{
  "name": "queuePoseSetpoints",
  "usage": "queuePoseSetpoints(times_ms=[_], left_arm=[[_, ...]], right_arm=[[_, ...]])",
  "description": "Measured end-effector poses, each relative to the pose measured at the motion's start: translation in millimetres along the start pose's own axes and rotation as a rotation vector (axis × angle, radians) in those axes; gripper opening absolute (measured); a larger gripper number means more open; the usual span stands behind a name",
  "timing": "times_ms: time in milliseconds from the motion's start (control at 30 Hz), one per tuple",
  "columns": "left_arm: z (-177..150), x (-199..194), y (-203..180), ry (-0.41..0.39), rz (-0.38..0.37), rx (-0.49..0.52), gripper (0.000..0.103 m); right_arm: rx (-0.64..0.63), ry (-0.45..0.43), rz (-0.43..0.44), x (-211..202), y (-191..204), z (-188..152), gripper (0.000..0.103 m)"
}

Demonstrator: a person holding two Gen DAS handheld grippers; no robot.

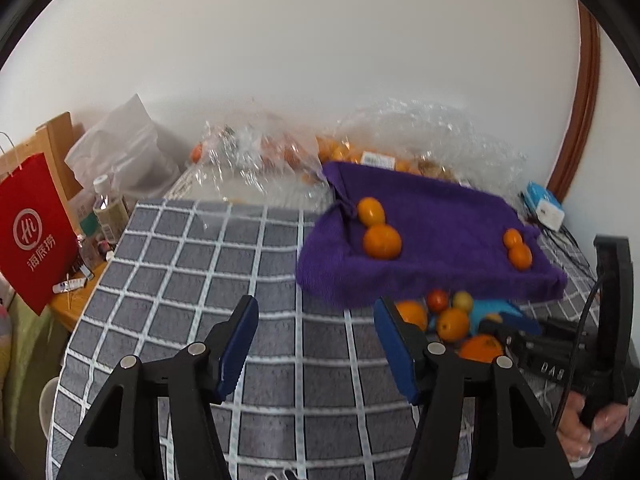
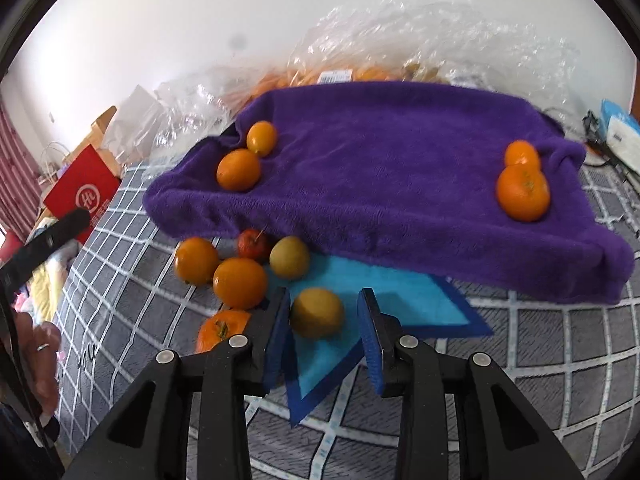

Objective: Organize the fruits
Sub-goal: 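Grasp a yellow round fruit with the right tool while the left tool grasps an orange, then lift and carry both held fruits over the purple towel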

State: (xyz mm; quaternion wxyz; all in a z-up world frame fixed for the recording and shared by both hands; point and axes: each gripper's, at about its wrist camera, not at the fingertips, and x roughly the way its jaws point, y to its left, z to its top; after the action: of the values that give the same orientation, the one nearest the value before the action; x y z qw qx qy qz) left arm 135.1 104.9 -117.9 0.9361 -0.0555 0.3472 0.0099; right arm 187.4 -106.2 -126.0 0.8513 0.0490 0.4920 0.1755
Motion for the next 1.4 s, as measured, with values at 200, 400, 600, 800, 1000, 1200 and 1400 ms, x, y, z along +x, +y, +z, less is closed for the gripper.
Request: queuePoseSetpoints(times_ms=[200, 400, 600, 800, 1000, 1200, 1400], left_arm=[[-11.9, 16.0, -11.6, 0.055, -0.072, -0.026, 0.053], [-9.0, 37.3, -33.8, 0.116, -0.155, -0.028, 0.053], [-5.5, 62.9, -52.8, 0.156, -0.168, -0.028, 0.053], [-9.6, 82.4, -56.8, 0.201, -0.156, -0.052, 0.032], [-11.4, 69.0, -50.0, 0.176, -0.126, -0.020, 0.032], [-19.5, 66.5, -48.1, 0.156, -0.048, 0.027, 0.032], [-22.3, 65.0, -40.5, 0.146, -0.082, -0.013, 0.032]], right_arm=[[-0.008, -0.050, -0.067, -26.4, -13.4, -6.9, 0.028], [0.000, -0.068, -0.235, -46.7, -59.1, -15.4, 0.028], [0.062, -0.034, -0.200, -40.7, -87.2, -22.7, 0.029], [0.063, -0.058, -0.181, -40.9, -88.3, -23.5, 0.029], [0.055, -0.068, -0.189, -40.9, -84.8, -25.4, 0.028], [0.099, -0.076, -0.163, -42.5, -91.6, -27.2, 0.028], [0.137, -0.087, -0.147, -44.2, -97.4, -28.3, 0.028]])
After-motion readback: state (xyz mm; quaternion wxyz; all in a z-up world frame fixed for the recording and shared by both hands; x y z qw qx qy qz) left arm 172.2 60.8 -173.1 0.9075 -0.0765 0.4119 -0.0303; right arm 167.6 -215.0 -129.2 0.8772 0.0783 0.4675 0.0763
